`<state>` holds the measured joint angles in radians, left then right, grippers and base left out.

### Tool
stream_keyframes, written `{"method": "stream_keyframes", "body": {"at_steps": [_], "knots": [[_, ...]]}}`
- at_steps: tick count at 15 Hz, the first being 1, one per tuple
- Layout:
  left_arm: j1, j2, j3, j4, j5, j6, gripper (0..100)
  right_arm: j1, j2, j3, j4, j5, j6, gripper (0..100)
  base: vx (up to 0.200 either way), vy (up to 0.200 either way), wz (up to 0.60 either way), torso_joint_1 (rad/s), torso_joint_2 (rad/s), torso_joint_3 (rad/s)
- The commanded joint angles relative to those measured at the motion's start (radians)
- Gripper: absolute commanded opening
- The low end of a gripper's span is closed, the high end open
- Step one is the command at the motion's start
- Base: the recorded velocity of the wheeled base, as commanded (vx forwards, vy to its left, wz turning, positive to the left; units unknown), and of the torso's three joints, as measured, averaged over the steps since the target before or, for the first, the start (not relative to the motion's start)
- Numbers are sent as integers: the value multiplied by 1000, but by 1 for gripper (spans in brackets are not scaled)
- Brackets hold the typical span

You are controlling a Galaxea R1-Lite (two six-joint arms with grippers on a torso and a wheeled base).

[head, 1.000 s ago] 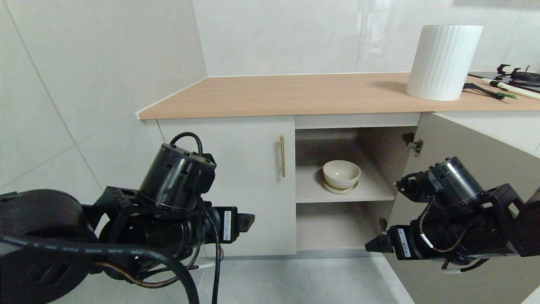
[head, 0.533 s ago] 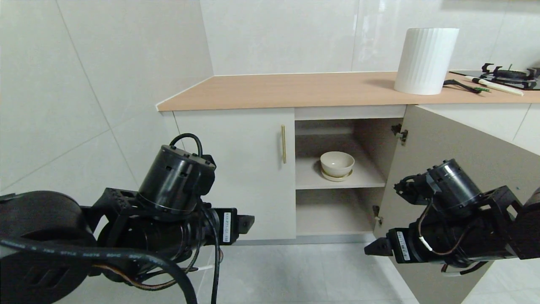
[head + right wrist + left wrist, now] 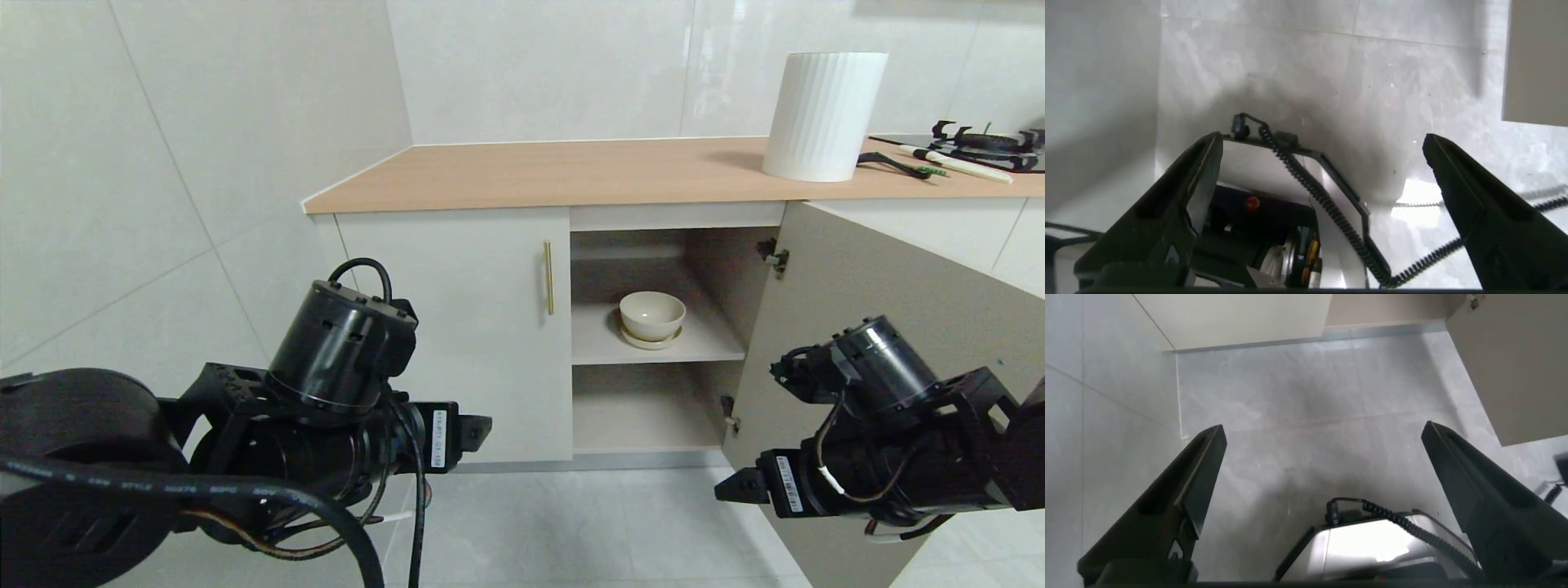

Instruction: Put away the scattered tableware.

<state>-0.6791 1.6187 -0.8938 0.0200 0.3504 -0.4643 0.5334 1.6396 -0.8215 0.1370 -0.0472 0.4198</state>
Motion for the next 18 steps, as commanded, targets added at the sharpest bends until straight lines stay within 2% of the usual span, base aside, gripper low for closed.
{"method": "stream_keyframes", "body": {"at_steps": [1,3,10,14,16,18], "knots": [[0,1,1,0,1,-1,100,0,-30,12,1,0,-9,100,0,0,0,0,0,0],[0,0,1,0,2,1,100,17,-61,48,7,-2,-12,100,0,0,0,0,0,0],[-3,-3,4,3,13,3,100,19,-162,163,9,0,-7,100,0,-200,0,0,2,2],[-3,0,4,3,12,3,100,7,-193,179,55,-3,-7,100,0,-200,0,1,1,1],[-3,-2,4,3,12,1,100,-35,-215,174,69,-5,-15,100,0,-200,0,7,2,2],[-3,-8,4,5,12,1,100,-79,-245,157,165,-5,-29,100,0,-100,0,1,1,1]]}}
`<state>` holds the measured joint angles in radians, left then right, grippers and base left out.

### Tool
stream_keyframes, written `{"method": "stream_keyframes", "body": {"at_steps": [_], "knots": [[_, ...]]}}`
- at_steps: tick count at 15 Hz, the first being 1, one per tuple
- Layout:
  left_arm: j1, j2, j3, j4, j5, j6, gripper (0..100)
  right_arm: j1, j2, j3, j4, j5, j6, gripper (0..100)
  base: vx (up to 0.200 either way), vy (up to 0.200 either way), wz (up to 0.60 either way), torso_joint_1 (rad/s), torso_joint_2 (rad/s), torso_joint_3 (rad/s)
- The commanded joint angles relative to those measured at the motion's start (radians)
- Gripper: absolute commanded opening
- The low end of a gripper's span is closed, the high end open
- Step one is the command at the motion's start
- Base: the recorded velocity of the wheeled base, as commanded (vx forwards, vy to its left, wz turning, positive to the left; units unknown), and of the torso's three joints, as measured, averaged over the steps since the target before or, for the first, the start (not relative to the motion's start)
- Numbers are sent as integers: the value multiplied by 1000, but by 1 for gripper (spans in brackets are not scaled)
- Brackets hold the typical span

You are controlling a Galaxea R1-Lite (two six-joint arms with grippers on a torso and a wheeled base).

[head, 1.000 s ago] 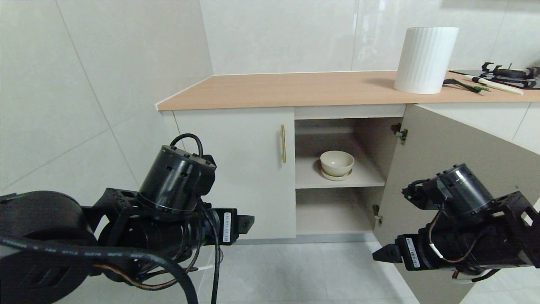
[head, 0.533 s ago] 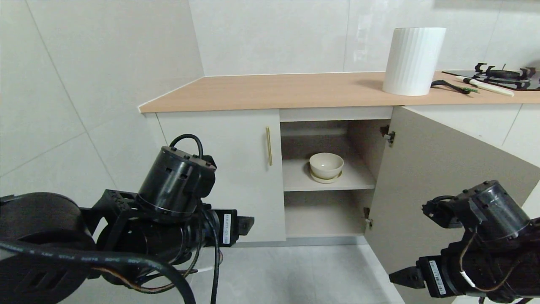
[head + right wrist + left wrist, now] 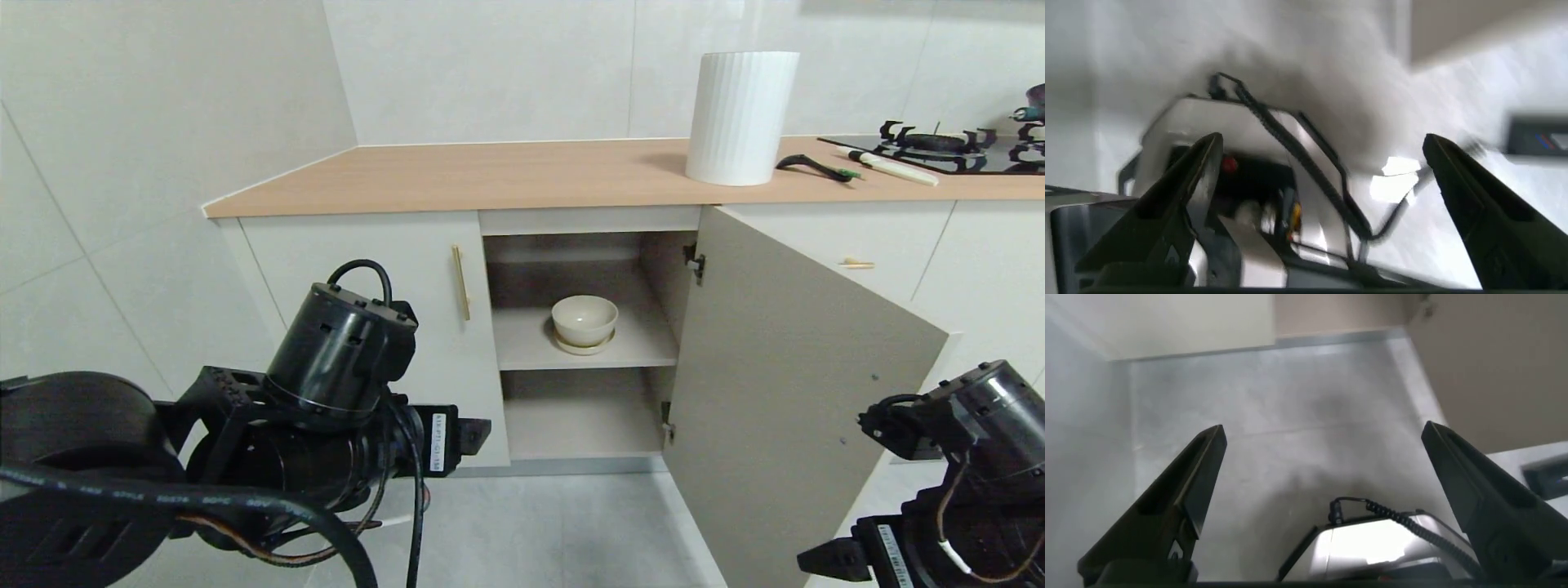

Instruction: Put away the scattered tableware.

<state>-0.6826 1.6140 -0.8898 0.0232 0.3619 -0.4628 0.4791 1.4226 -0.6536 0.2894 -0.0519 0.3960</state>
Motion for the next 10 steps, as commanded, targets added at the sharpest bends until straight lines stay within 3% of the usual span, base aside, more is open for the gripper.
{"method": "stream_keyframes", "body": {"at_steps": [1,2,6,10], "knots": [[0,-2,2,0,0,0,100,-50,-42,-17,57,0,3,100,0,0,0,0,0,0],[0,1,2,0,0,0,100,-85,-65,-8,62,-2,4,100,0,0,0,0,0,0],[0,-3,0,0,0,0,100,-395,-109,-14,56,7,-5,100,0,0,0,0,0,0],[0,-6,0,0,0,0,100,-574,-102,-24,-67,12,-5,100,0,0,0,0,0,0]]}}
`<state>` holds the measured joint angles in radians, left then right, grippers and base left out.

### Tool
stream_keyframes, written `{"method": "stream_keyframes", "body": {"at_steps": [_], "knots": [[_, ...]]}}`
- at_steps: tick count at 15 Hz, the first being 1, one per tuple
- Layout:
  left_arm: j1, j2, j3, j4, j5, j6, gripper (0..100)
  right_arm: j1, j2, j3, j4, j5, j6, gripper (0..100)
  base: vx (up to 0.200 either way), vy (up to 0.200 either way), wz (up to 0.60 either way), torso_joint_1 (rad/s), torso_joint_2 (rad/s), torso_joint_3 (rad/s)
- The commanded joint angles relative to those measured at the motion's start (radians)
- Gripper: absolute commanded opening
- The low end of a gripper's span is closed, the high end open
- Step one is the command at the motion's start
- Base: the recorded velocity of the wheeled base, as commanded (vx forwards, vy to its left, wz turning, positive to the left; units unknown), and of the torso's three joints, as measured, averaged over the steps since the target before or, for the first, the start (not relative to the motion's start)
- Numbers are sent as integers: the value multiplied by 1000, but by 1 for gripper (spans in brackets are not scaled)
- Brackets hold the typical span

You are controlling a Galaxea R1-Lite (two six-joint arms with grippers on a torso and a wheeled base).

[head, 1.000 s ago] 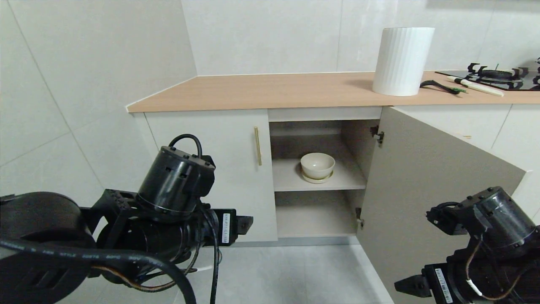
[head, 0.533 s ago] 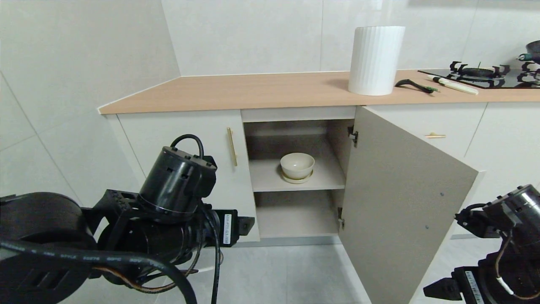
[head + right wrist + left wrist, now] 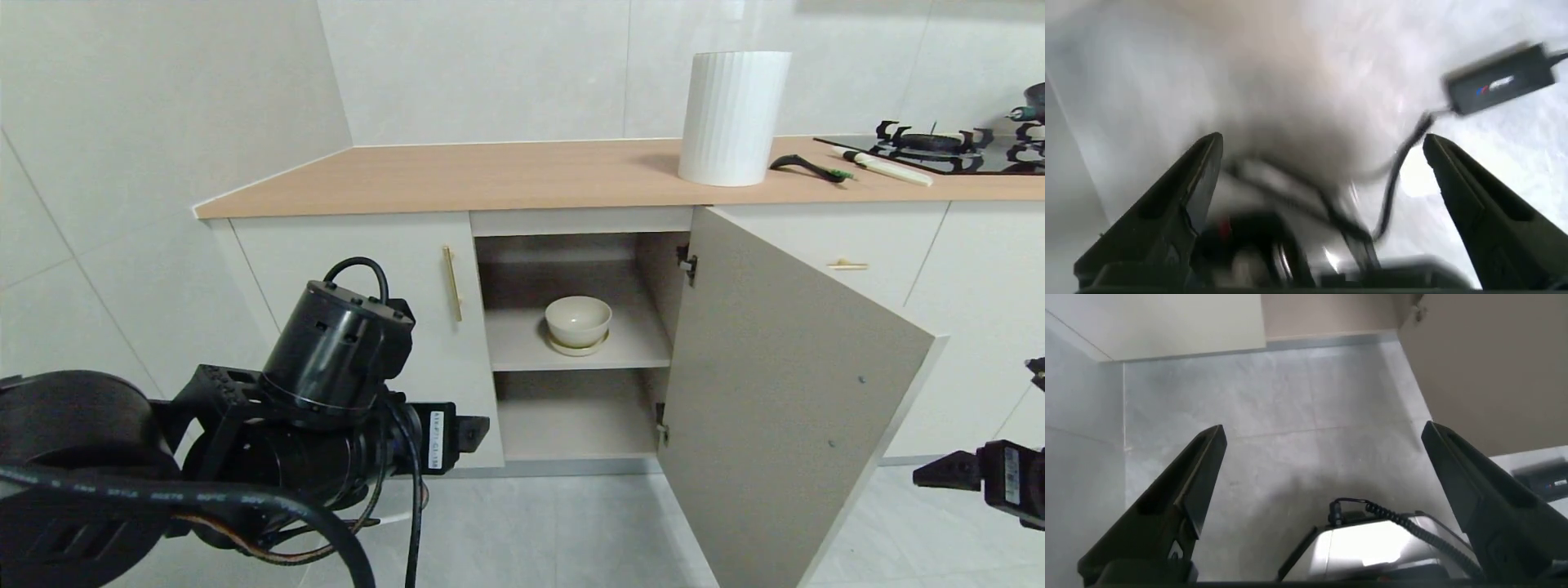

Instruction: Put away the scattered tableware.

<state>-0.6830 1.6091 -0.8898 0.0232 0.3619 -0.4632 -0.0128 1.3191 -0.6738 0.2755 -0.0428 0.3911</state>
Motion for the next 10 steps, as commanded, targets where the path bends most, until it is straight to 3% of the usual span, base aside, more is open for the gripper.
{"method": "stream_keyframes", "body": {"at_steps": [1,3,6,10], "knots": [[0,-5,0,0,0,0,100,-96,6,-4,-73,3,0,100,0,0,0,0,0,0],[0,-12,-1,0,0,0,100,-162,58,-7,-197,3,0,100,0,0,0,0,0,0],[2,-12,-3,-2,0,0,100,-173,153,-26,-335,0,2,100,0,0,0,0,0,0],[3,-12,-6,-3,0,0,100,-121,235,-96,-348,15,3,100,0,0,0,0,0,0]]}}
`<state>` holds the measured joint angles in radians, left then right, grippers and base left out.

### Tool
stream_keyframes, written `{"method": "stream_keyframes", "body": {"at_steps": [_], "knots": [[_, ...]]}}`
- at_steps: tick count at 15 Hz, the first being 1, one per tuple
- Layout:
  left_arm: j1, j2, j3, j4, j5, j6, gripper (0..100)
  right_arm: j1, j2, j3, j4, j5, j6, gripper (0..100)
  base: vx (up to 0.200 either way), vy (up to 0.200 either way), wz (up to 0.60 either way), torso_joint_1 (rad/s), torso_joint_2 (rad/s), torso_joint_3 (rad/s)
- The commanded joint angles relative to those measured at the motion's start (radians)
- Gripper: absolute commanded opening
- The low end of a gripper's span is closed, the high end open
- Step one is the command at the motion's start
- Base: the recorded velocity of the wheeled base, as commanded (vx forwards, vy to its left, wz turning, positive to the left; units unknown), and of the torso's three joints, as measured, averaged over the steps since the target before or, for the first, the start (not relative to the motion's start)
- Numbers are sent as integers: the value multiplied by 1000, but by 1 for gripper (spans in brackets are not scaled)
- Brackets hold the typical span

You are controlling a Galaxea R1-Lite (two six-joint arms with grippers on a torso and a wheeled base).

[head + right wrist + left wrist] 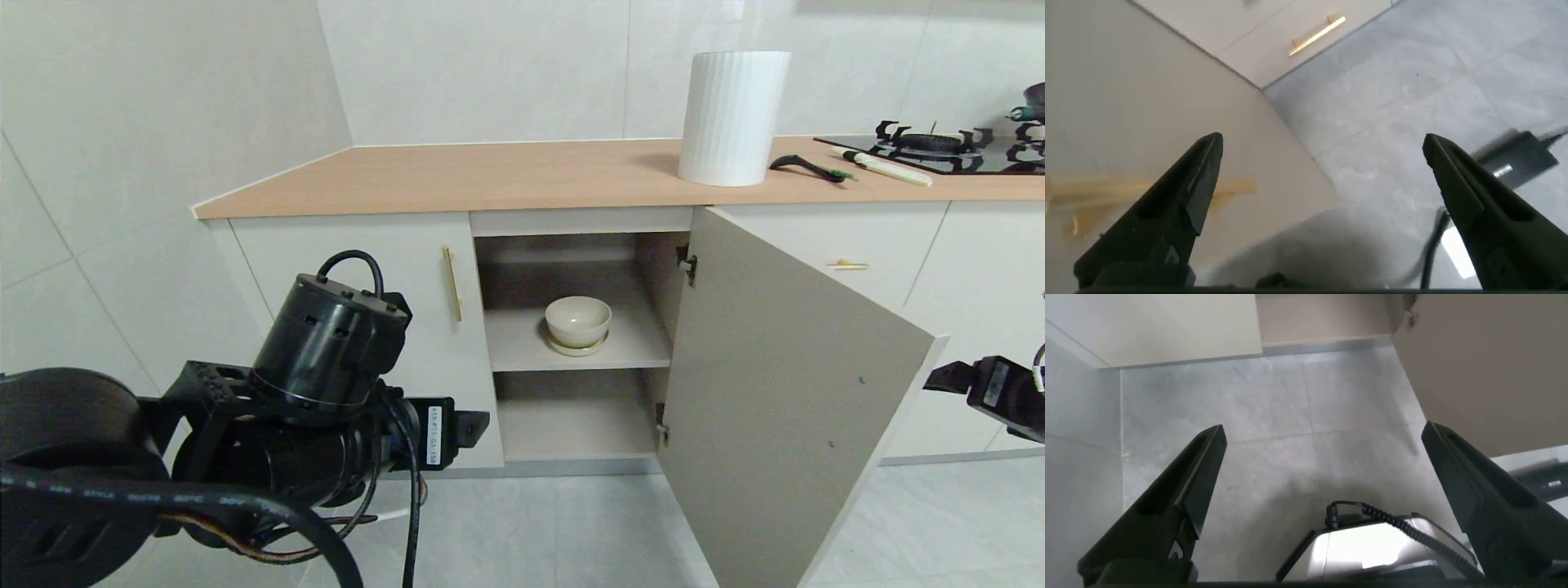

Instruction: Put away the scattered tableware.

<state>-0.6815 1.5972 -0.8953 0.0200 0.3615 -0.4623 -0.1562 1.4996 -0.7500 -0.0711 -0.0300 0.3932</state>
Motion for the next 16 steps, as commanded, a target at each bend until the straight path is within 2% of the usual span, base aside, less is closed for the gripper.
{"method": "stream_keyframes", "body": {"at_steps": [1,6,9,11,12,13,16], "knots": [[2,4,-1,0,1,-1,100,43,67,-25,-1,2,3,100,0,0,0,0,0,0],[3,9,-5,-2,1,-1,100,162,96,-28,-1,2,4,100,0,0,0,0,0,0],[7,20,-5,-2,1,-1,100,336,105,-48,-1,2,6,100,0,0,0,0,0,0],[7,21,-5,-2,1,-1,100,397,130,-60,-1,1,12,100,0,0,0,0,0,0],[7,23,-5,-2,1,-1,100,449,166,-95,-1,2,12,100,0,0,0,0,0,0],[7,23,-7,-2,1,-1,100,460,176,-109,-1,1,13,100,0,0,0,0,0,0],[13,36,-11,-2,1,1,100,566,297,-232,-1,1,12,100,0,0,0,0,0,0]]}}
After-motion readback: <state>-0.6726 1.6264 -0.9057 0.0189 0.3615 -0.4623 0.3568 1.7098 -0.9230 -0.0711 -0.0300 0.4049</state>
